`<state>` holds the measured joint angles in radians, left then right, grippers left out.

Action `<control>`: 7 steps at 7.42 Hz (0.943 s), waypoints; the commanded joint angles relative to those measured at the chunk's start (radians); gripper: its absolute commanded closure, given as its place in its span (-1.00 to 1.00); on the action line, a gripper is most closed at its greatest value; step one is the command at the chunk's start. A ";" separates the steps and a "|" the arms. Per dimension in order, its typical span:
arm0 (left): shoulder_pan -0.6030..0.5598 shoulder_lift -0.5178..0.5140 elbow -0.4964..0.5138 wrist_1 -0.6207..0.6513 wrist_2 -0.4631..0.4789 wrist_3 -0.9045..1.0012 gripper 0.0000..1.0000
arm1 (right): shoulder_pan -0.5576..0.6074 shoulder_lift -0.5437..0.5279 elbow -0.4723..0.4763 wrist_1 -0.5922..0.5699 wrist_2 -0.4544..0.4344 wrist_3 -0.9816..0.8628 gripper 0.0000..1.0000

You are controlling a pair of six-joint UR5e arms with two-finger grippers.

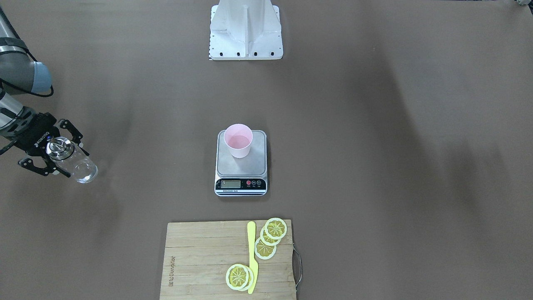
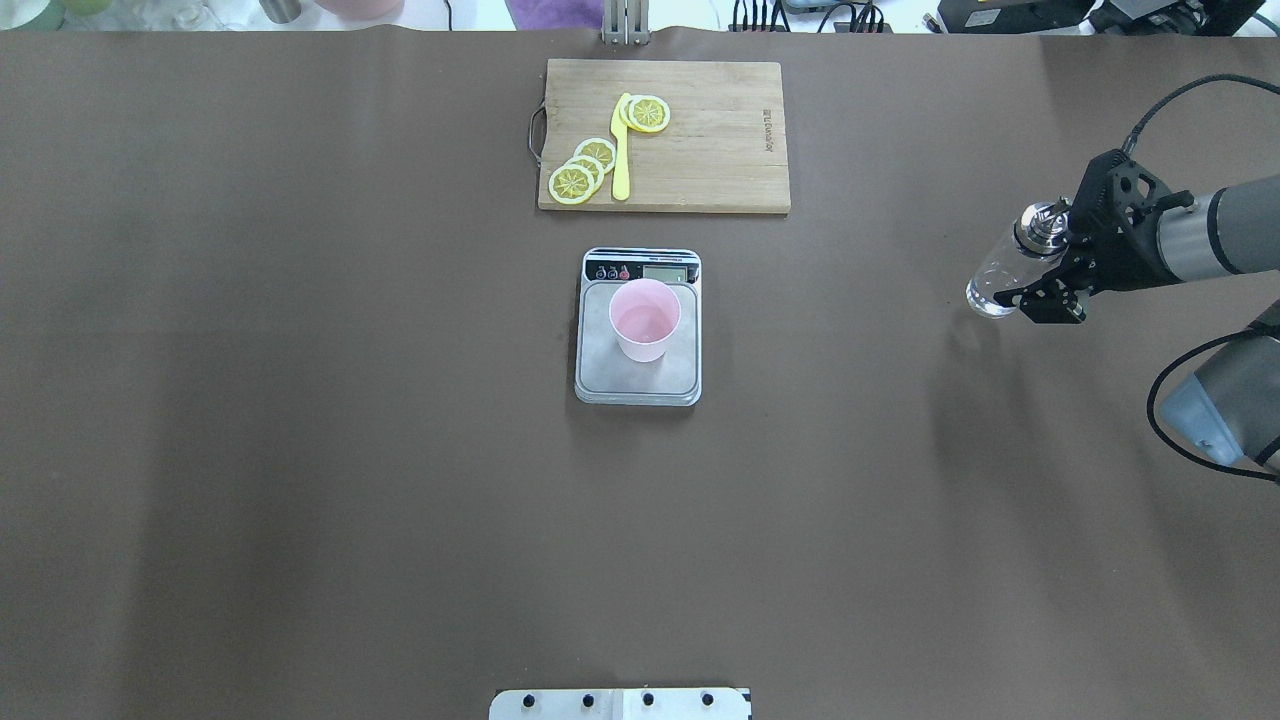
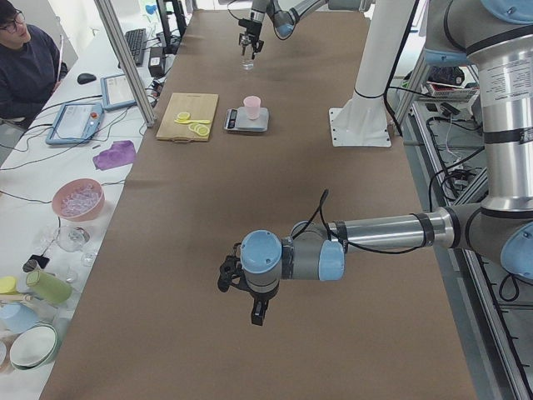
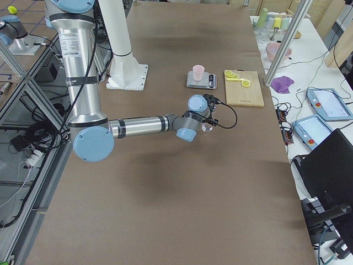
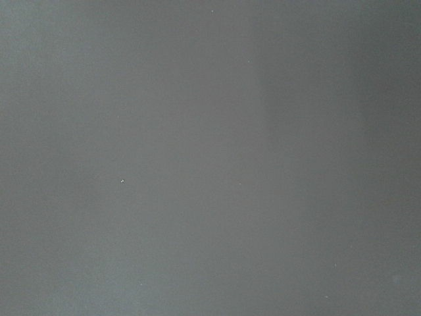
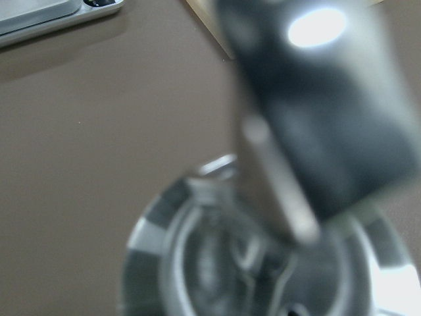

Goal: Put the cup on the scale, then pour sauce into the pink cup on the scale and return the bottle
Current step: 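Lower the sauce bottle onto the table with the right gripper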

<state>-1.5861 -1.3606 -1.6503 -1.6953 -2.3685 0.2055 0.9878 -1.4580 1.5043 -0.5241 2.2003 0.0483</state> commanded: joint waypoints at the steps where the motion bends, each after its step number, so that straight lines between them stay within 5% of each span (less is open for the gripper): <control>1: 0.000 -0.002 0.000 -0.001 0.002 0.000 -0.96 | -0.001 -0.001 -0.025 0.001 -0.001 0.005 1.00; 7: 0.000 -0.002 -0.002 -0.001 0.000 0.000 -0.96 | -0.001 -0.001 -0.058 0.058 0.010 0.012 1.00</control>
<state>-1.5861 -1.3622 -1.6510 -1.6966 -2.3684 0.2055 0.9864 -1.4588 1.4477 -0.4686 2.2098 0.0591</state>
